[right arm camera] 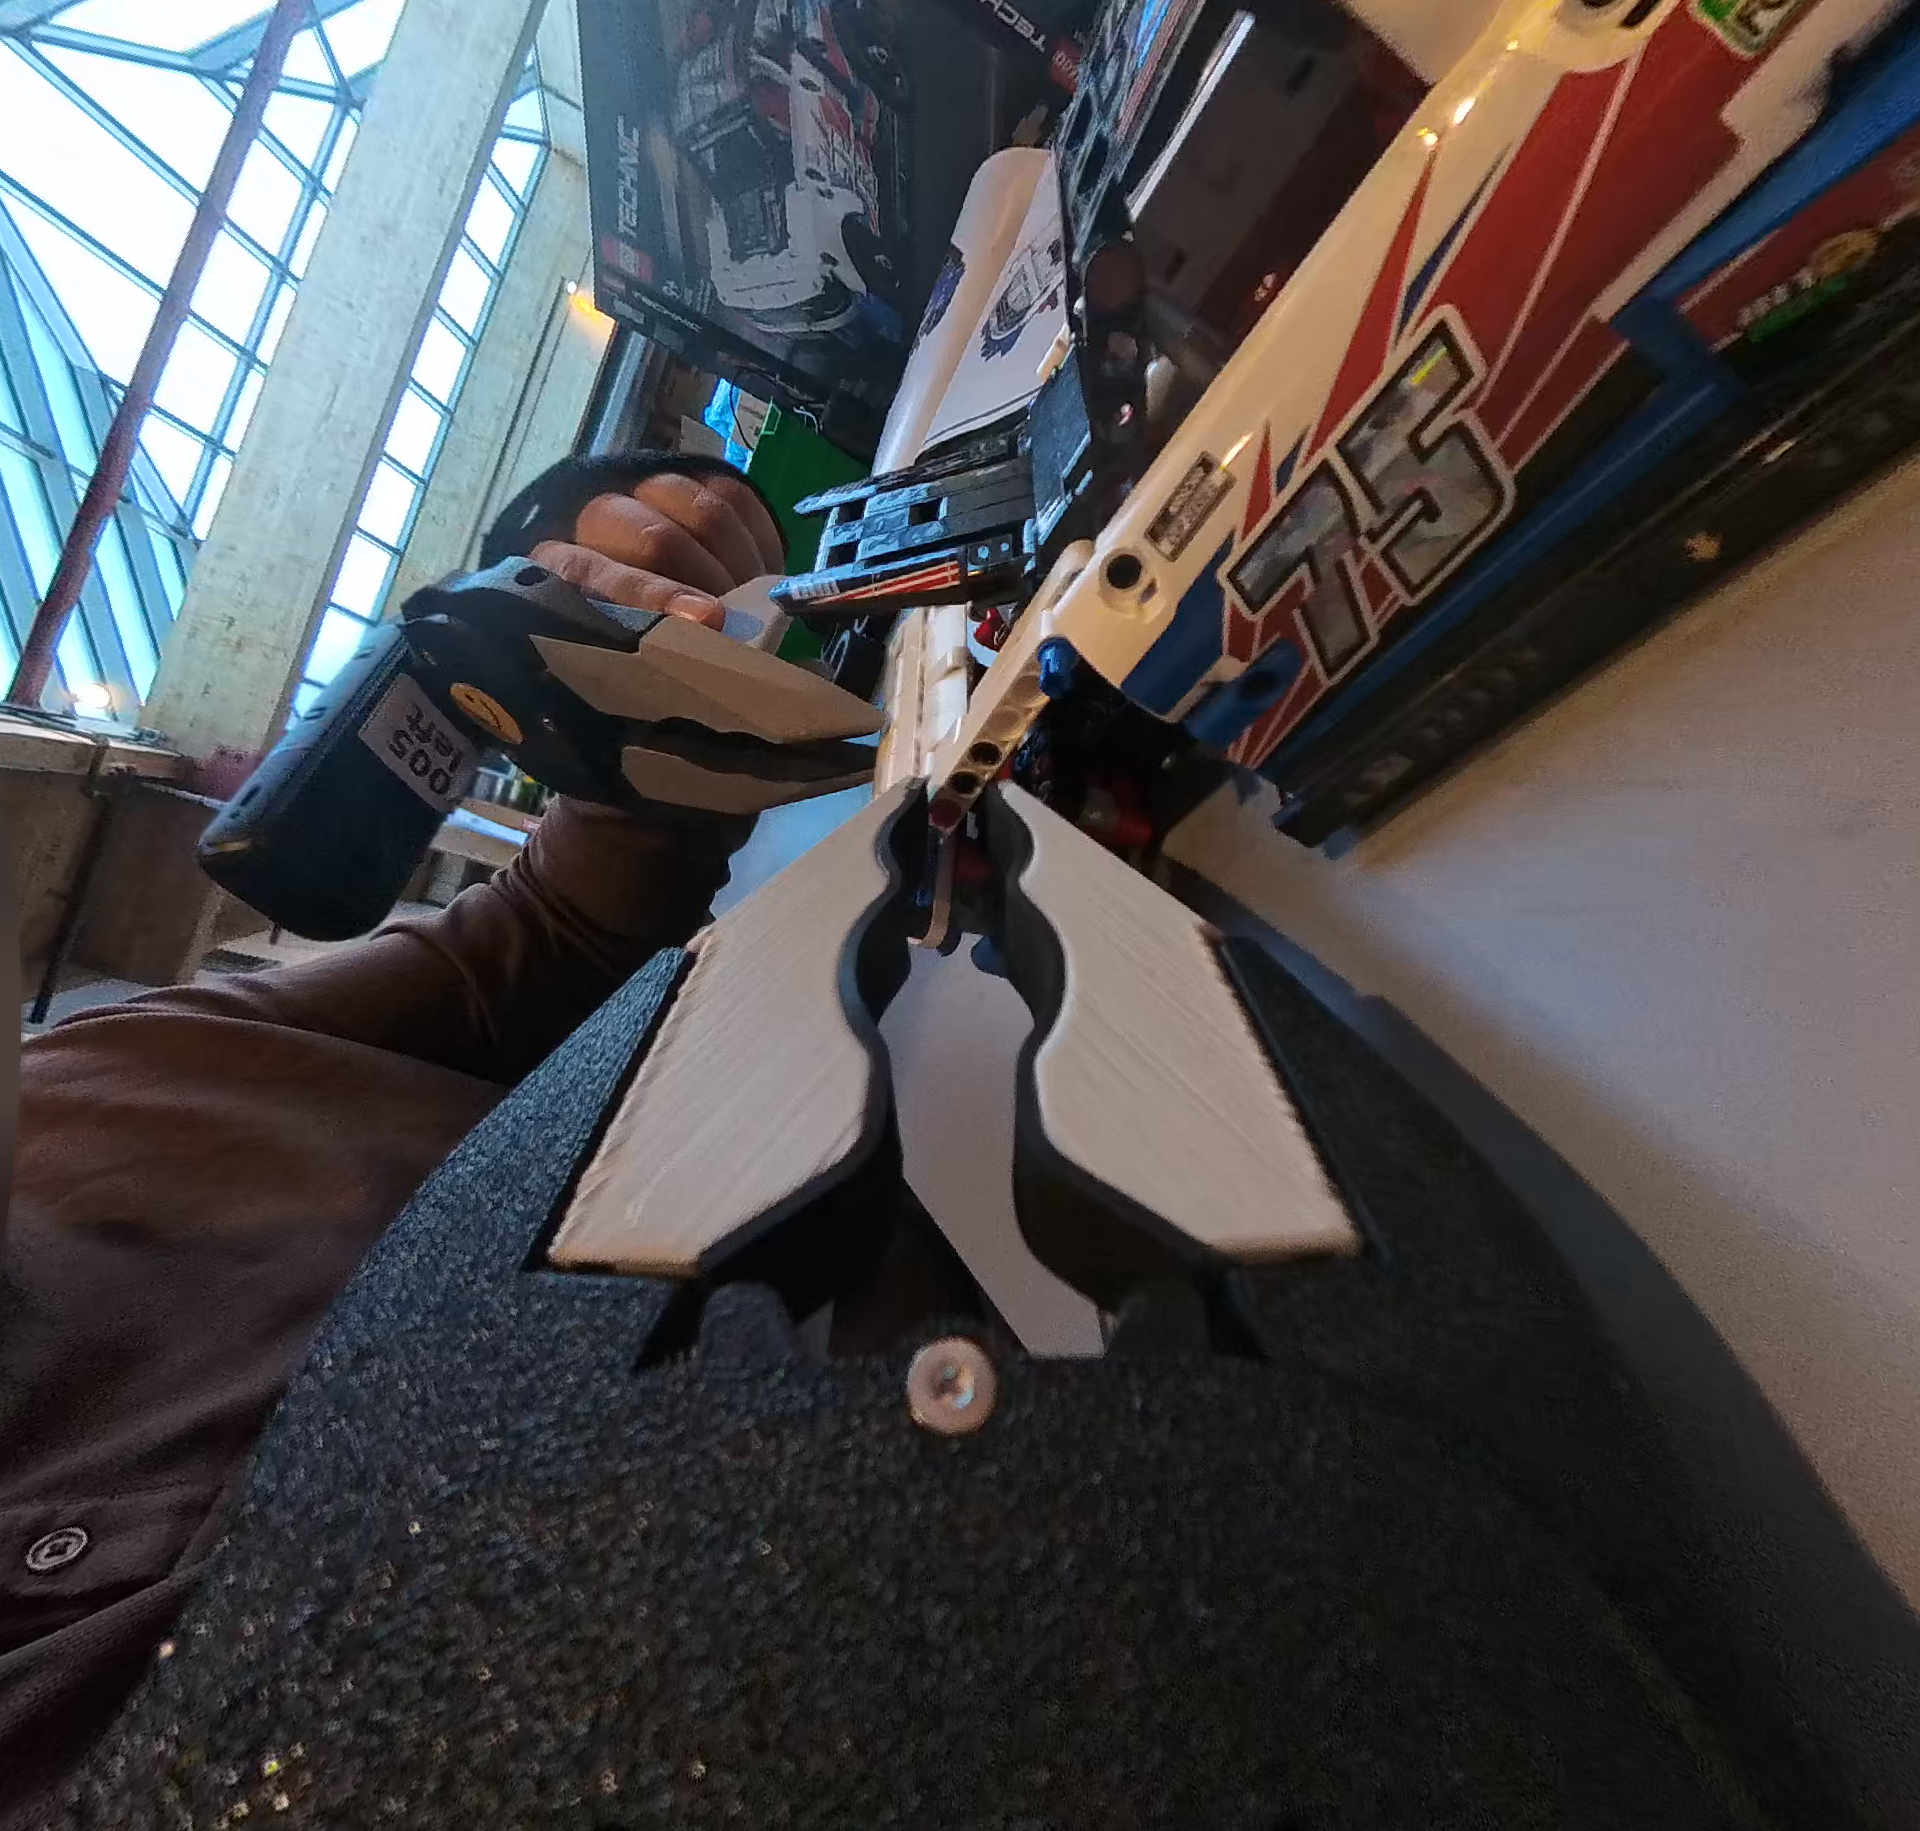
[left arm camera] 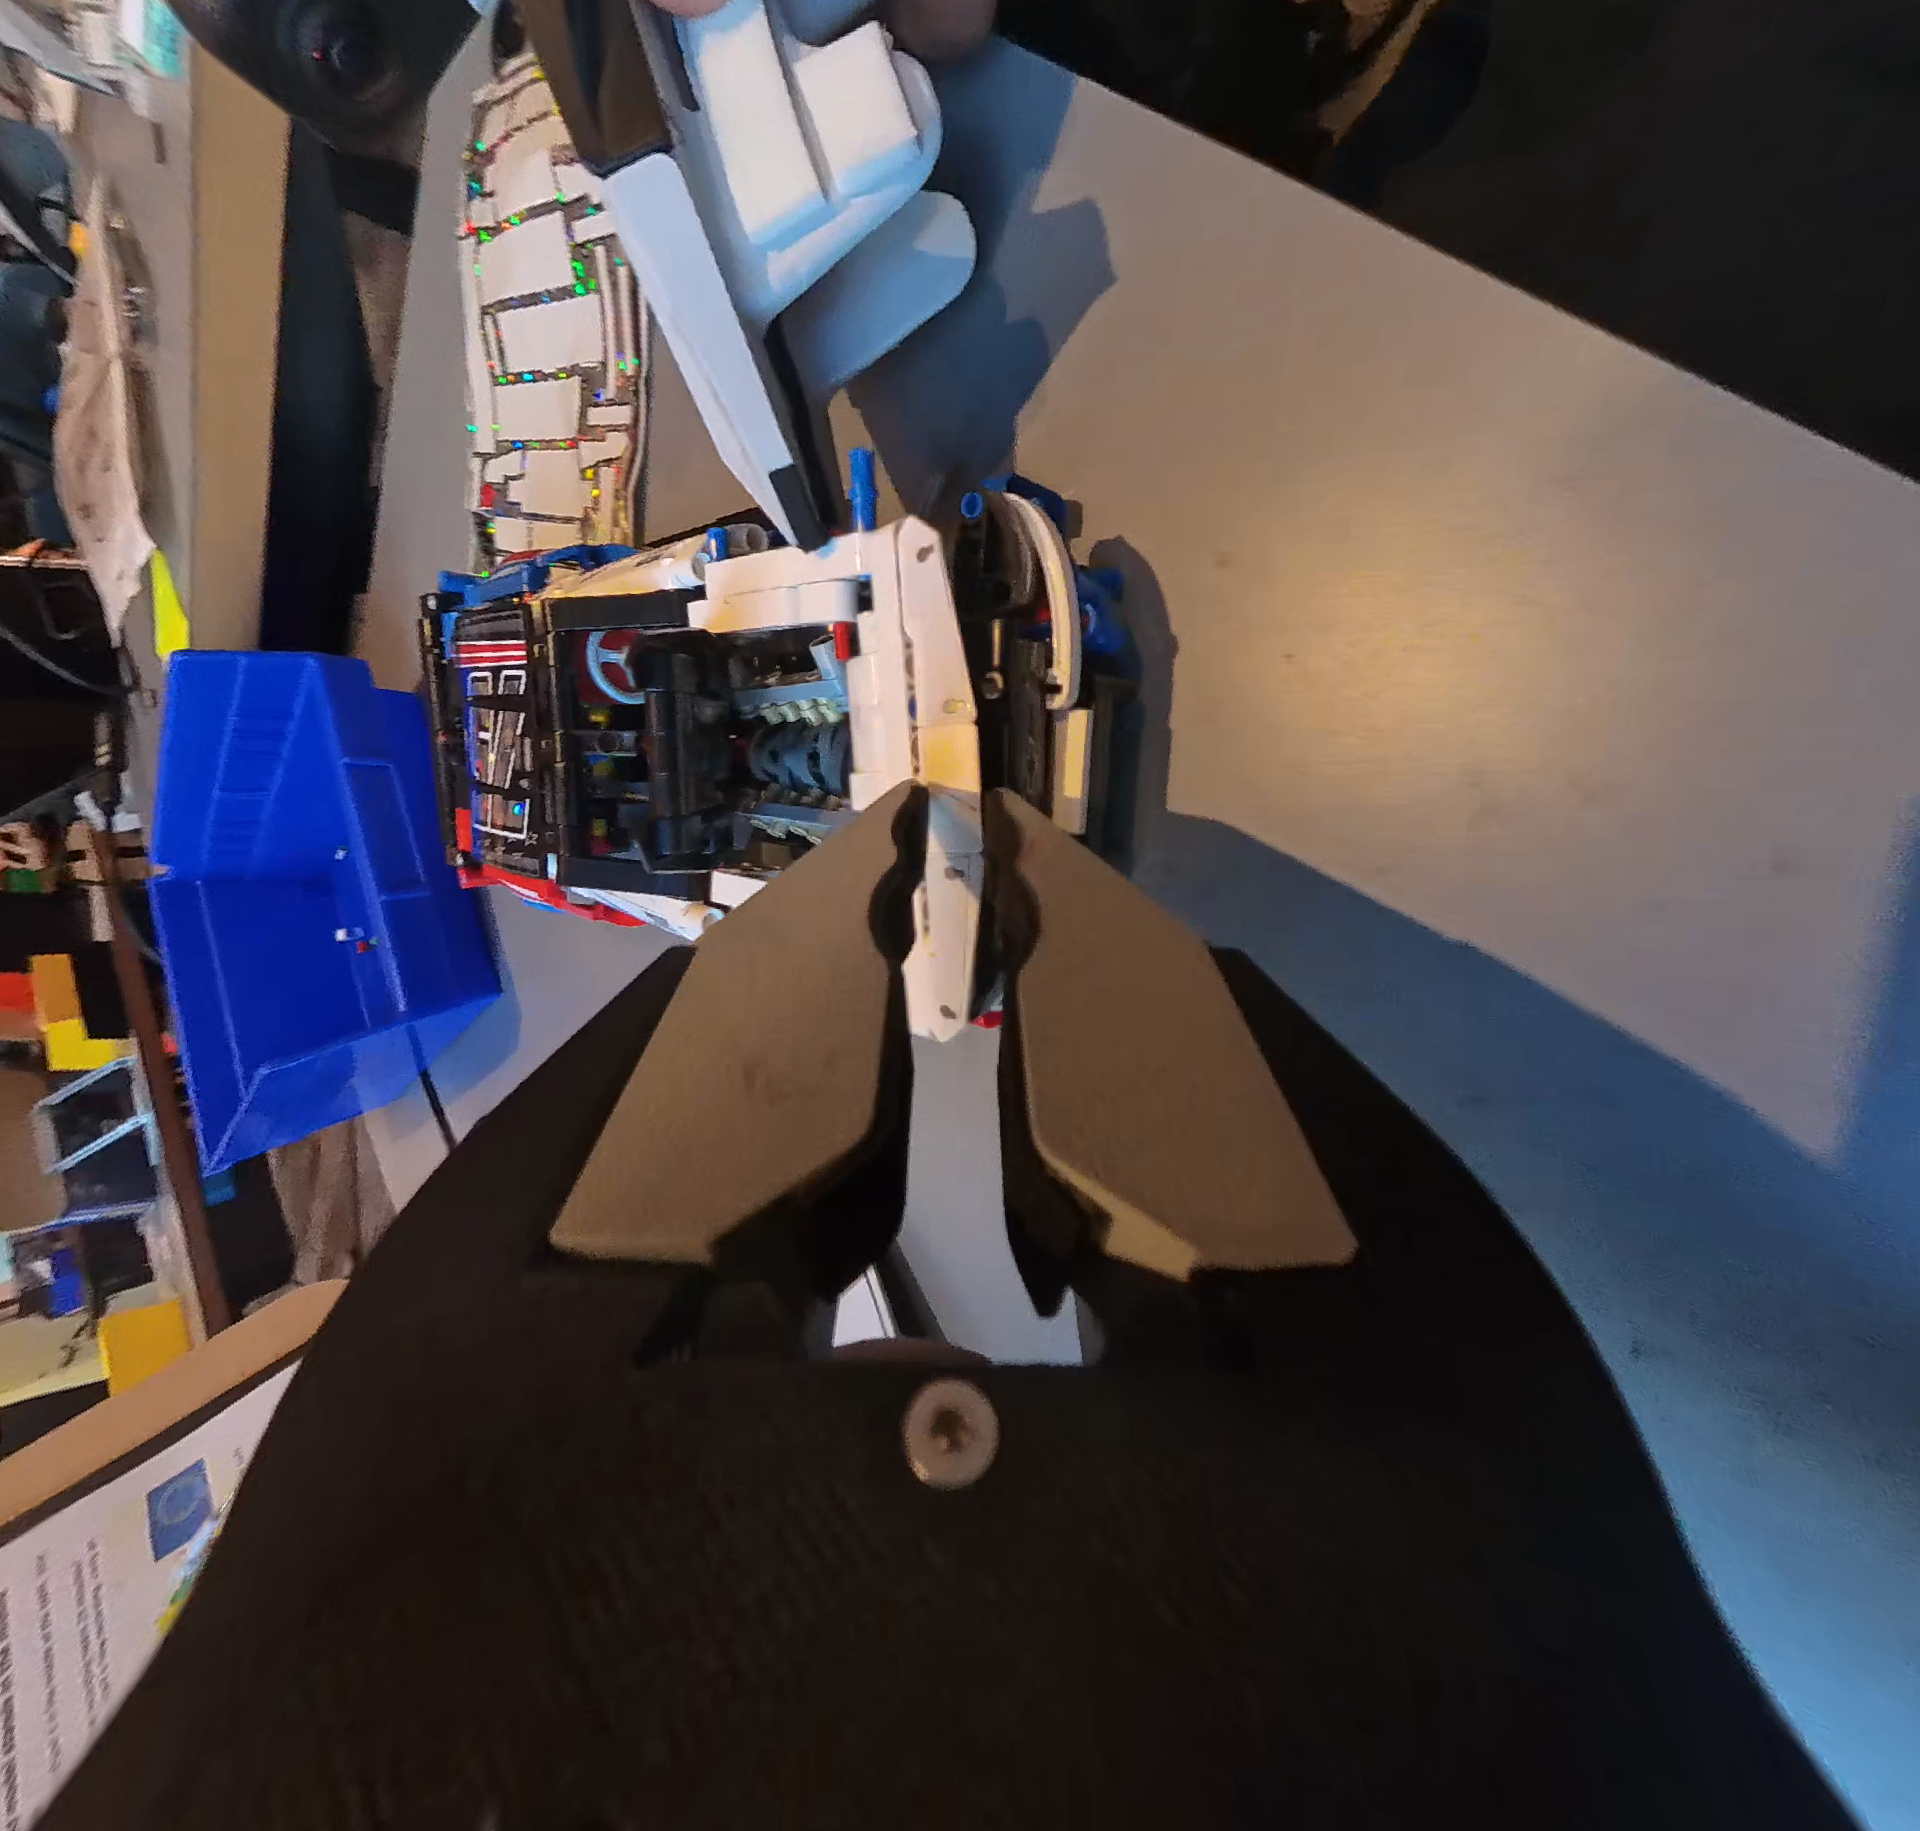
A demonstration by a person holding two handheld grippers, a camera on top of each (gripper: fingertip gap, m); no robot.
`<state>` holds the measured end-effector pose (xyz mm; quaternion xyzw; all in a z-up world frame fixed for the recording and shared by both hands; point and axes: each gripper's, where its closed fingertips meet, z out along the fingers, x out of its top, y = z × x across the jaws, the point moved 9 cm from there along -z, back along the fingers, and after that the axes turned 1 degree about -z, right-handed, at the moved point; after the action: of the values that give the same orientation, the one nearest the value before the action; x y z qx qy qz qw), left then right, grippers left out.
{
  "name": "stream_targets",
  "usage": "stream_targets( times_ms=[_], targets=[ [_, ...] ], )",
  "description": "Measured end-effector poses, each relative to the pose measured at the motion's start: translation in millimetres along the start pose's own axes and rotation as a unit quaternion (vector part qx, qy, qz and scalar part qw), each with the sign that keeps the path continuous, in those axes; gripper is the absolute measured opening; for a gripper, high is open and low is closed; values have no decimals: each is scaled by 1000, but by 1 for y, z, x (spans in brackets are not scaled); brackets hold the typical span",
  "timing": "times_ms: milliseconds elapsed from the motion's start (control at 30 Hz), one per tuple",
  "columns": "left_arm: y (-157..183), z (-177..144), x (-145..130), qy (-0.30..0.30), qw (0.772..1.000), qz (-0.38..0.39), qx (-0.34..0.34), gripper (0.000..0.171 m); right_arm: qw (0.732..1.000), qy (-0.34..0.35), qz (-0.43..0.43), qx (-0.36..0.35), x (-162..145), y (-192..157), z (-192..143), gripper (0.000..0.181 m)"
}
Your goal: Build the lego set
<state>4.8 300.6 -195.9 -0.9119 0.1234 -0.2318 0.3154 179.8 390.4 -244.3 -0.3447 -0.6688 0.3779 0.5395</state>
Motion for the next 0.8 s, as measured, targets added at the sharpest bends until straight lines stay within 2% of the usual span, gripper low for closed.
stream_targets(
  times_ms=[233,333,433,500,633,733,800],
  targets=[
    [11,2,-1,-1,998,30,61,2,1000,-3,-2,9,-2,1,0,10],
    [14,1,1,6,997,18,73,2,1000,-3,-9,8,-3,0,0,10],
    [15,1,2,15,996,9,89,6,1000,-3,-15,2,-3,-1,0,10],
    [14,-1,0,15,994,0,110,16,1000,-3,-14,4,-4,-1,0,11],
    [13,-15,-2,58,986,-84,129,25,1000,6,-9,8,-4,0,-4,13],
    [17,-27,-8,120,962,-174,174,28,1000,14,-7,6,-3,2,-9,14],
    [22,-33,-13,135,945,-220,200,30,1000,19,-10,3,-3,2,-12,16]
  ],
)
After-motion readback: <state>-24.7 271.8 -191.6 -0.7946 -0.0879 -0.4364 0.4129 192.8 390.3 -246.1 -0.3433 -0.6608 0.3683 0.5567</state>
